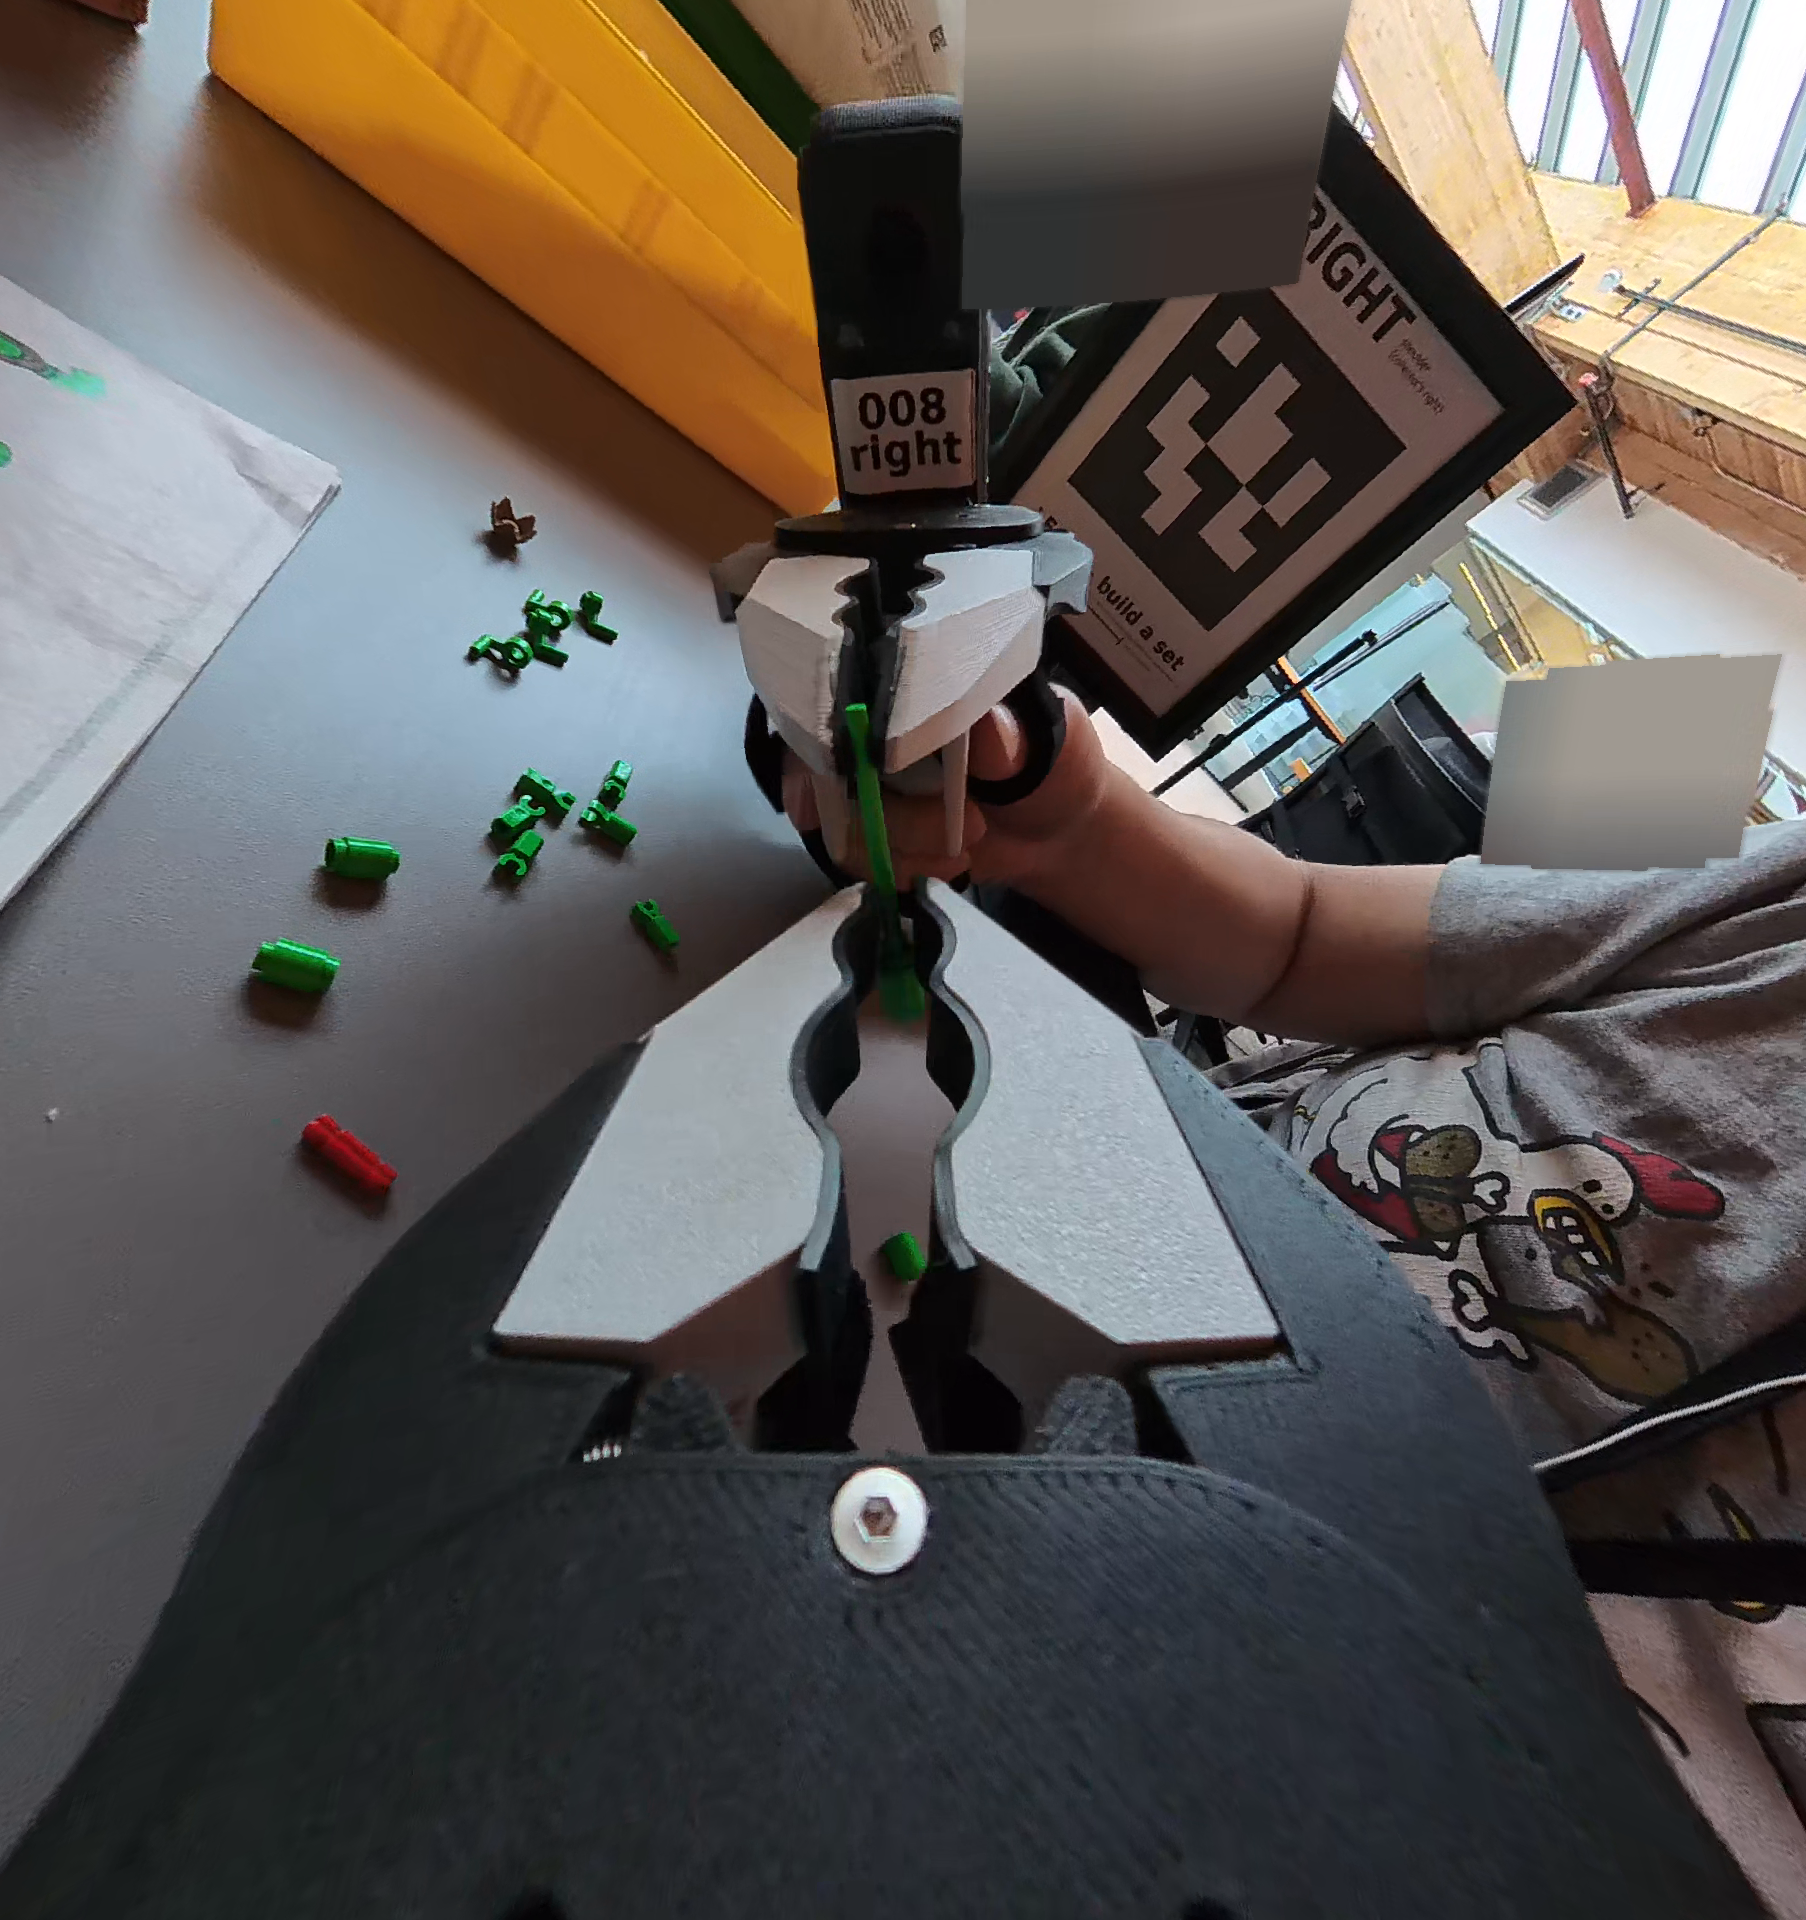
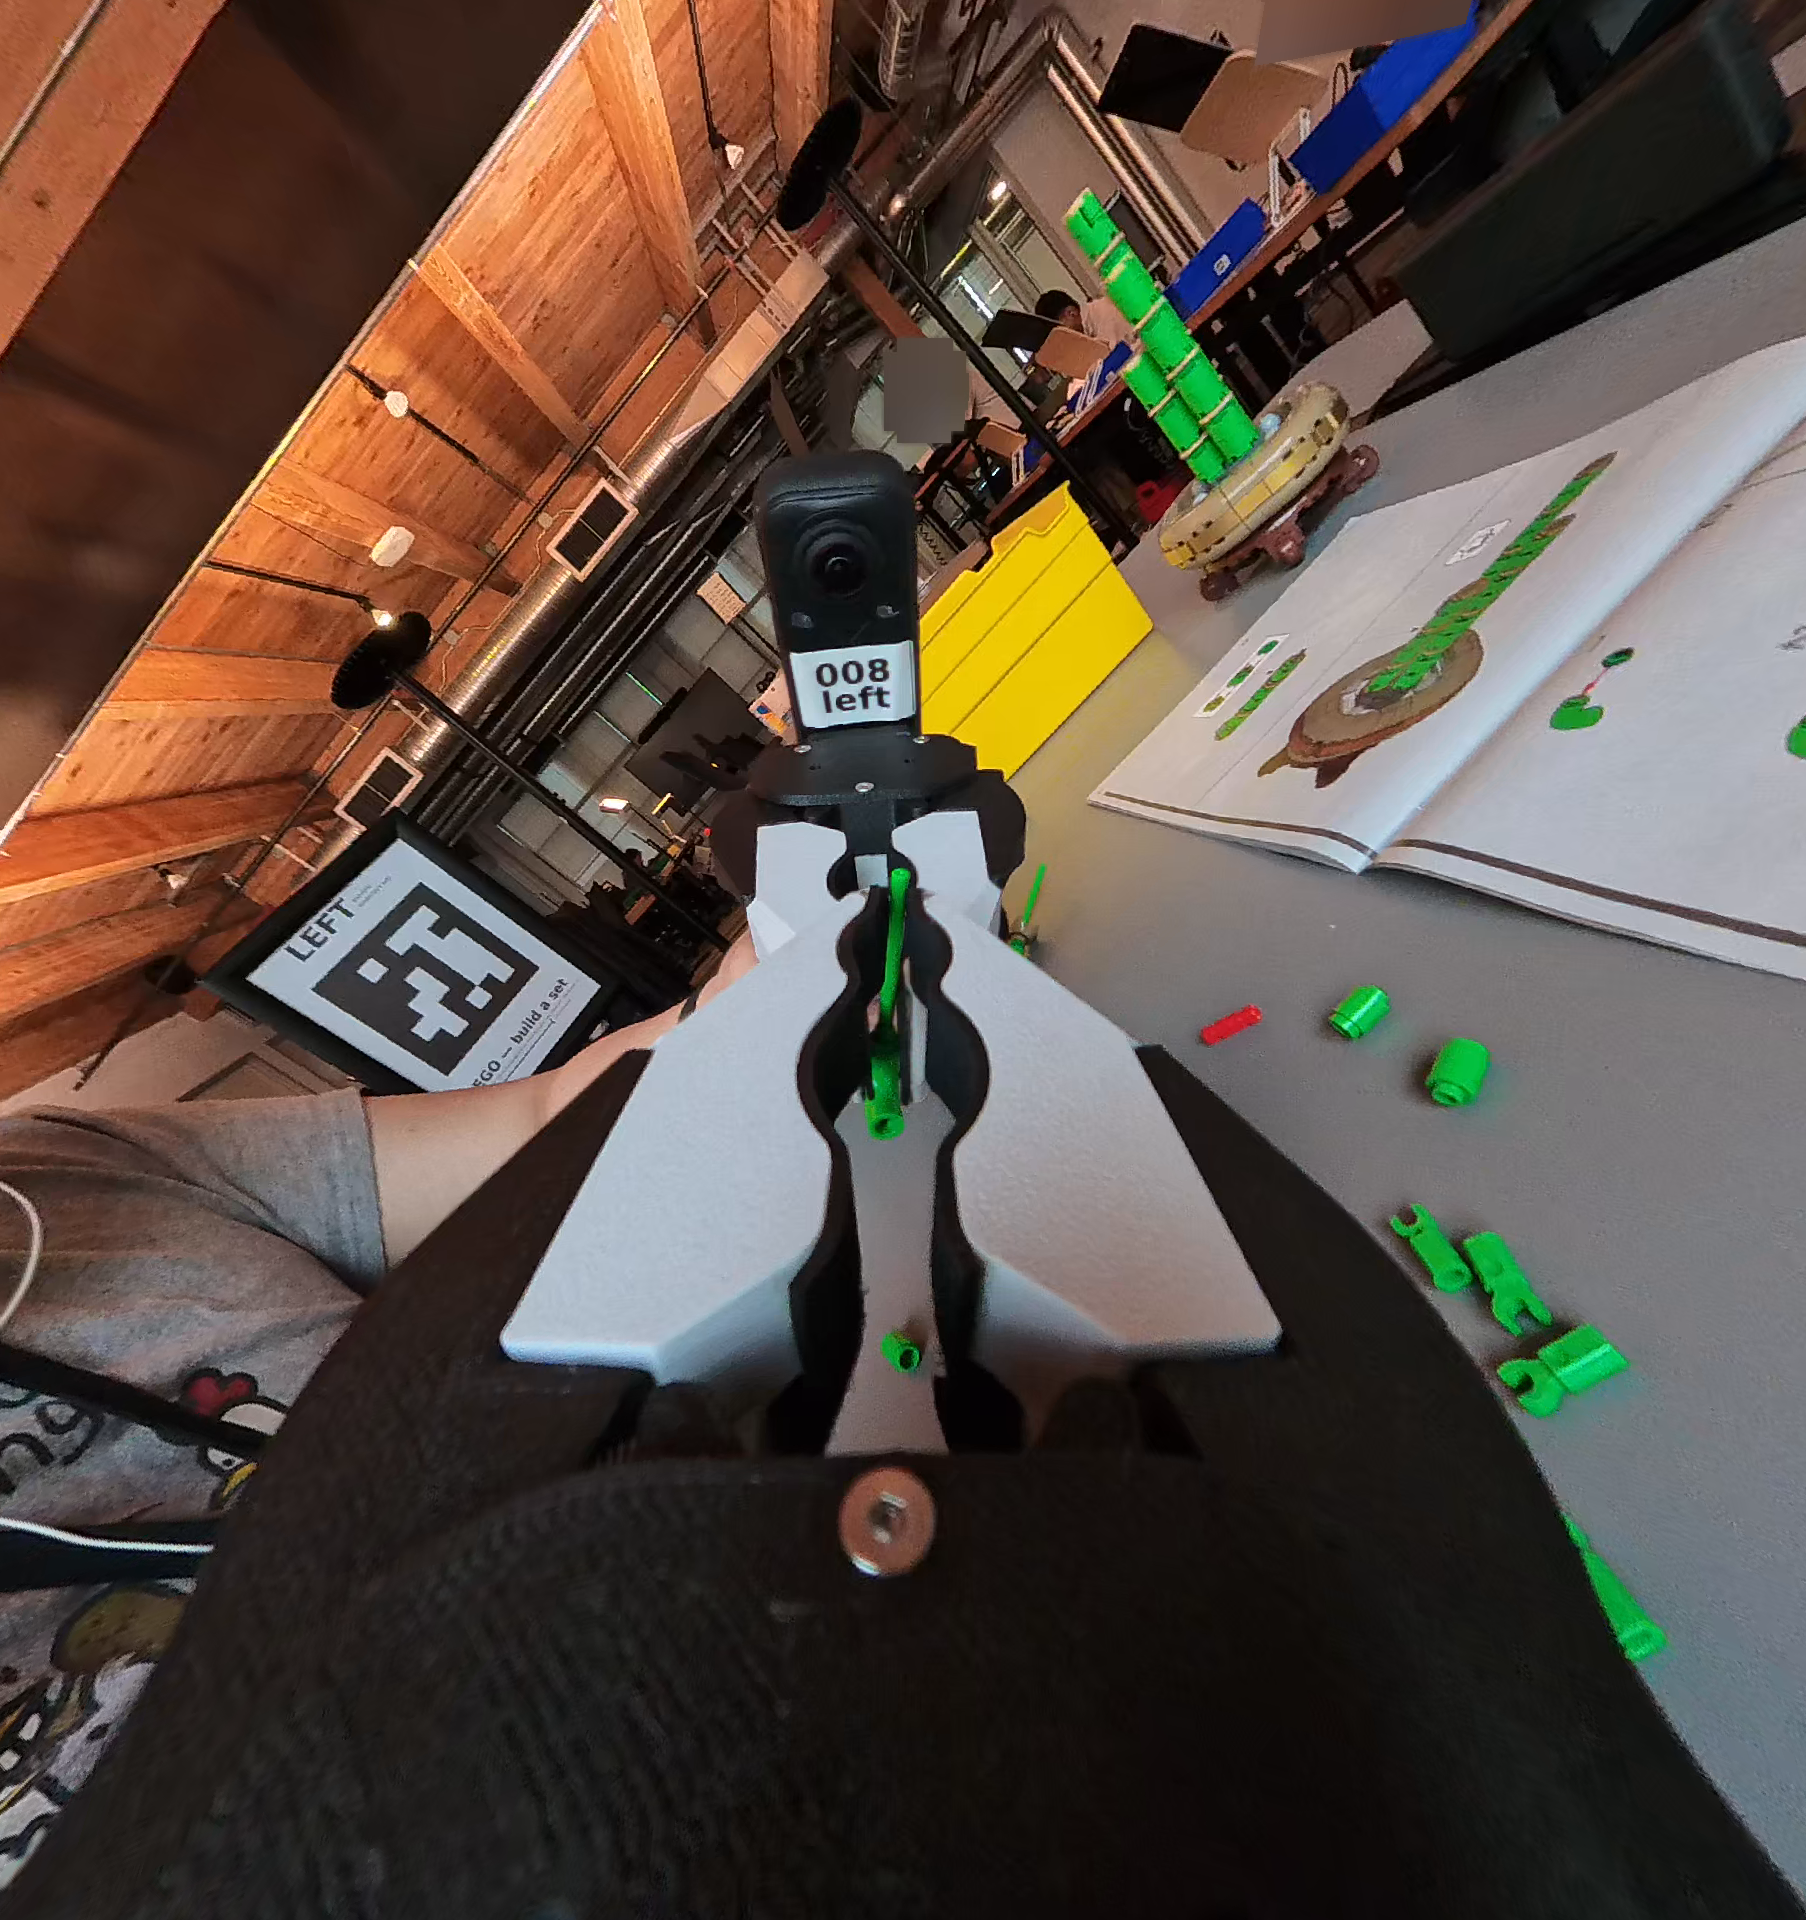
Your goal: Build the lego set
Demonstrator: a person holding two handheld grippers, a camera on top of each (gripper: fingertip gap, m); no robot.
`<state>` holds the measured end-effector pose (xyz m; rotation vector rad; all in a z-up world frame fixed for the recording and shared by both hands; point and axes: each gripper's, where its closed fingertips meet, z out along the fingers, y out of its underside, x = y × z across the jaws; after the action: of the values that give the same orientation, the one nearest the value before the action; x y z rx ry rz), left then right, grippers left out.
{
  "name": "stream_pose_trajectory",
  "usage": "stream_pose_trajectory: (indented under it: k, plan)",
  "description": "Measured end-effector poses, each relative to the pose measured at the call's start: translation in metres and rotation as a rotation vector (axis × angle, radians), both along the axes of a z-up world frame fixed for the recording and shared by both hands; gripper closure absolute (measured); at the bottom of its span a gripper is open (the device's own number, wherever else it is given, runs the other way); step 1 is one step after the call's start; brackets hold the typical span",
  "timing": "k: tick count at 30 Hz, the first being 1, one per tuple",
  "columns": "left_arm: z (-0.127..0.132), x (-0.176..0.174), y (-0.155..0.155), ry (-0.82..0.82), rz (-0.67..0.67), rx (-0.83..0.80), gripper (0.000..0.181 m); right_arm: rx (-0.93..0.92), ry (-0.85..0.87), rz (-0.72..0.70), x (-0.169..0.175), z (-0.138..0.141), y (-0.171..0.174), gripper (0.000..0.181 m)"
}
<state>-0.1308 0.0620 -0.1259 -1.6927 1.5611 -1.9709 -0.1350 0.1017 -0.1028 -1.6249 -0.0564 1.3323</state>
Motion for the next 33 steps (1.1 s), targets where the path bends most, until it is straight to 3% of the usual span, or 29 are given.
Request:
stream_pose_trajectory:
  k: [2, 4, 7, 10, 15, 21, 33]
  plan:
    - [0.002, 0.0, 0.0, -0.003, -0.001, -0.007, 0.178, 0.076, -0.048, -0.06, 0.008, 0.013, 0.001, 0.17]
    - [0.002, -0.001, 0.002, -0.002, 0.005, -0.002, 0.178, 0.206, -0.148, -0.155, 0.028, 0.044, -0.005, 0.156]
    - [0.006, -0.003, 0.005, -0.01, 0.017, 0.004, 0.178, 0.404, -0.469, -0.425, 0.087, 0.087, -0.03, 0.156]
    - [0.009, -0.004, 0.01, -0.015, 0.033, 0.033, 0.178, 0.375, -0.879, -0.636, 0.15, 0.072, -0.046, 0.164]
    - [0.009, -0.004, 0.014, -0.011, 0.043, 0.048, 0.178, 0.013, -1.158, -0.51, 0.189, -0.023, -0.043, 0.162]
    - [0.005, -0.006, 0.011, 0.008, 0.024, 0.043, 0.178, -0.17, -1.258, -0.285, 0.195, -0.087, -0.029, 0.154]
    - [-0.001, -0.005, 0.007, 0.038, -0.003, 0.051, 0.178, -0.181, -1.082, -0.197, 0.184, -0.098, -0.021, 0.166]
